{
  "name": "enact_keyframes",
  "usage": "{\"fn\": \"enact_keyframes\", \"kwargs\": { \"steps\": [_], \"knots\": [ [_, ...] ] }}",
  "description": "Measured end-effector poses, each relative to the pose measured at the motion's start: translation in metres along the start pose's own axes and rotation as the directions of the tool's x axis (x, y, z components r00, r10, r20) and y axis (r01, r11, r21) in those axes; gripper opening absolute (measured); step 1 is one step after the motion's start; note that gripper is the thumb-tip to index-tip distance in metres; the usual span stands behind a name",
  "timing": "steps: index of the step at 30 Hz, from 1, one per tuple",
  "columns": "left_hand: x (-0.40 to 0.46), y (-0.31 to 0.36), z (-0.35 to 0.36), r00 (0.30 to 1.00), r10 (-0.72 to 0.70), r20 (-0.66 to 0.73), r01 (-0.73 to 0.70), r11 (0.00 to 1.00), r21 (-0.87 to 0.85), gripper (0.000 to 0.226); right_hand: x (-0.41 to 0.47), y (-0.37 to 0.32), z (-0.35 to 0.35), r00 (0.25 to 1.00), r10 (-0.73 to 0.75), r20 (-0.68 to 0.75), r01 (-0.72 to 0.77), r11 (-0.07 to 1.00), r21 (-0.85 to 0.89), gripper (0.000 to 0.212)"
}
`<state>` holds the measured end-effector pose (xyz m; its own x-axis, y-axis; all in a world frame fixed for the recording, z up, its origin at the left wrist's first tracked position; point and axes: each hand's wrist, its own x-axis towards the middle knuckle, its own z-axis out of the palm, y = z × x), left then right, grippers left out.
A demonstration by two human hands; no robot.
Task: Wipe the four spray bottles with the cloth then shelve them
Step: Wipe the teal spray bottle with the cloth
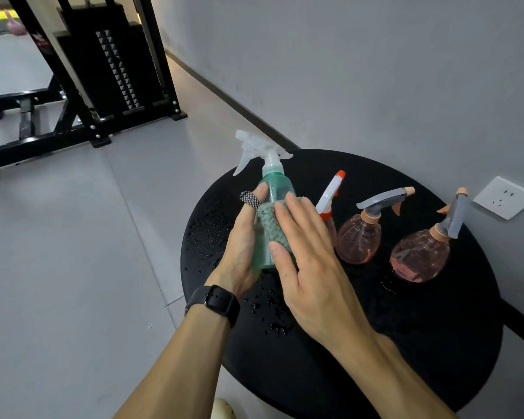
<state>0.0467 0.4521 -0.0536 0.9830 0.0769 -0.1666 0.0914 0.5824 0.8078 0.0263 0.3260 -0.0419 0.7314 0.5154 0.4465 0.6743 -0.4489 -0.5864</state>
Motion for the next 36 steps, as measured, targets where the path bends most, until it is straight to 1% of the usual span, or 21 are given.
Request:
{"fn": "enact_keyframes", "kwargs": {
  "steps": [4, 8, 12, 17, 21, 24, 28, 33, 36],
  "knots": [
    [-0.002, -0.004, 0.004, 1.0, 0.003, -0.023, 0.0, 0.994, 0.108, 0.051, 0.009, 0.006, -0.003, 1.0, 0.025, 0.002, -0.025, 1.0, -0.004, 0.053],
    [-0.004, -0.003, 0.011, 0.999, -0.032, -0.035, 0.039, 0.976, 0.215, 0.052, 0.019, 0.012, -0.007, 0.997, 0.076, 0.004, -0.076, 0.997, 0.032, 0.052],
    [-0.007, -0.002, 0.018, 0.997, -0.073, 0.008, 0.069, 0.969, 0.239, 0.048, 0.026, 0.015, -0.013, 0.99, 0.135, 0.036, -0.137, 0.989, 0.051, 0.051],
    [-0.008, -0.003, 0.02, 0.997, -0.081, -0.003, 0.08, 0.976, 0.202, 0.045, 0.033, 0.021, -0.018, 0.973, 0.213, 0.089, -0.22, 0.972, 0.078, 0.051],
    [-0.006, -0.002, 0.017, 0.995, -0.077, -0.065, 0.086, 0.986, 0.146, 0.052, 0.029, 0.019, -0.014, 0.973, 0.201, 0.113, -0.211, 0.974, 0.083, 0.051],
    [-0.006, -0.002, 0.014, 0.995, -0.042, -0.085, 0.05, 0.994, 0.097, 0.054, 0.025, 0.016, -0.014, 0.969, 0.208, 0.134, -0.223, 0.969, 0.109, 0.052],
    [-0.005, 0.0, 0.007, 0.994, 0.018, -0.105, -0.011, 0.998, 0.067, 0.045, 0.015, 0.011, -0.012, 0.965, 0.203, 0.166, -0.227, 0.964, 0.141, 0.052],
    [-0.003, 0.003, 0.002, 0.99, 0.047, -0.134, -0.041, 0.998, 0.044, 0.052, 0.003, 0.005, -0.009, 0.971, 0.178, 0.162, -0.203, 0.966, 0.158, 0.052],
    [-0.003, 0.0, 0.003, 0.987, 0.06, -0.148, -0.053, 0.997, 0.048, 0.045, 0.001, 0.005, -0.011, 0.971, 0.179, 0.161, -0.203, 0.967, 0.152, 0.052]
  ]
}}
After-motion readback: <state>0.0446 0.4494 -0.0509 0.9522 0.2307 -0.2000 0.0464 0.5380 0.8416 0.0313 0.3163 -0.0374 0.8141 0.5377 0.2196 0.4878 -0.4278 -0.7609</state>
